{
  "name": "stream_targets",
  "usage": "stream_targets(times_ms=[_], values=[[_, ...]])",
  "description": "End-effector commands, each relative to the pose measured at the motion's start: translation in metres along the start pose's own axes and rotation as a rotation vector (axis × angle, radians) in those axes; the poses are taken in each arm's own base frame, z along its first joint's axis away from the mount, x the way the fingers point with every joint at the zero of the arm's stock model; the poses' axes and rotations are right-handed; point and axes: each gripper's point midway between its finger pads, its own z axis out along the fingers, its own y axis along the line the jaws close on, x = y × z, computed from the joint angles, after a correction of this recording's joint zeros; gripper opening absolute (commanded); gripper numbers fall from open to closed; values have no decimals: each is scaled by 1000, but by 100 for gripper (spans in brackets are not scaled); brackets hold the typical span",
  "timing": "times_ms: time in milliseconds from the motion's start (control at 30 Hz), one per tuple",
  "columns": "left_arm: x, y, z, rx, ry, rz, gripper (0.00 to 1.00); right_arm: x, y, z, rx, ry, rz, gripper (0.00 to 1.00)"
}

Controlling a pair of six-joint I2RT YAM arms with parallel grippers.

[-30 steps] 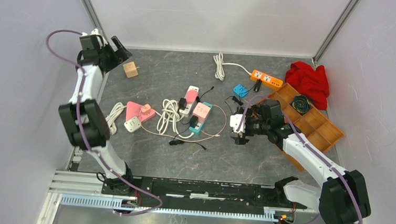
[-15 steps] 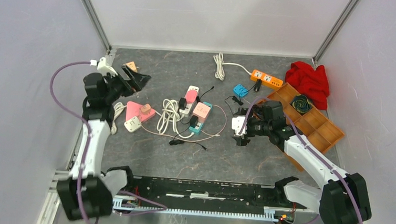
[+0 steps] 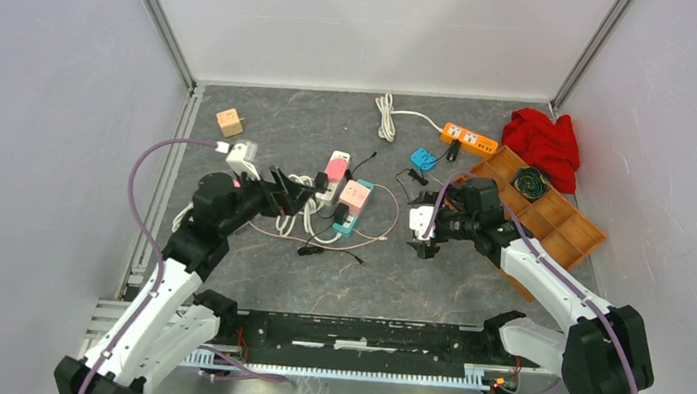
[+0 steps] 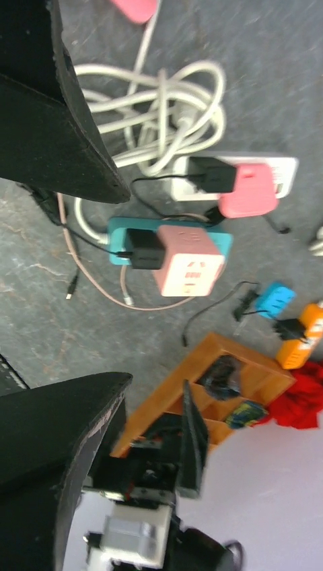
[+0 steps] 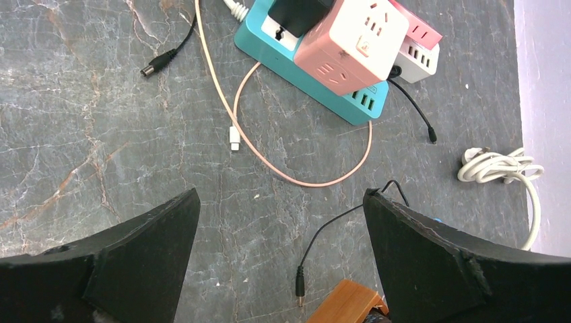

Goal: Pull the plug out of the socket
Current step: Place the plug at the center of the board, then remove the plug from the socket.

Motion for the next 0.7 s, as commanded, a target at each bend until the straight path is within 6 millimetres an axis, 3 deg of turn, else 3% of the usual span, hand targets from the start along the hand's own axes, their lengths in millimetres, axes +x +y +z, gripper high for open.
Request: stream_targets(times_ms=[0,267,500,667], values=[[26,5,10,-92,27,2,100,-10,-6,-3,15,-39,-40,98],[78,1,32,-169,139,132,100,-13,-4,-3,4,-52,-37,98],[101,8,56,-262,230,287,100,-8,-3,-1,-7,-33,-28,98],[107,10,72,-312,265,366,100,-5,-4,-1,-8,-21,-26,98]])
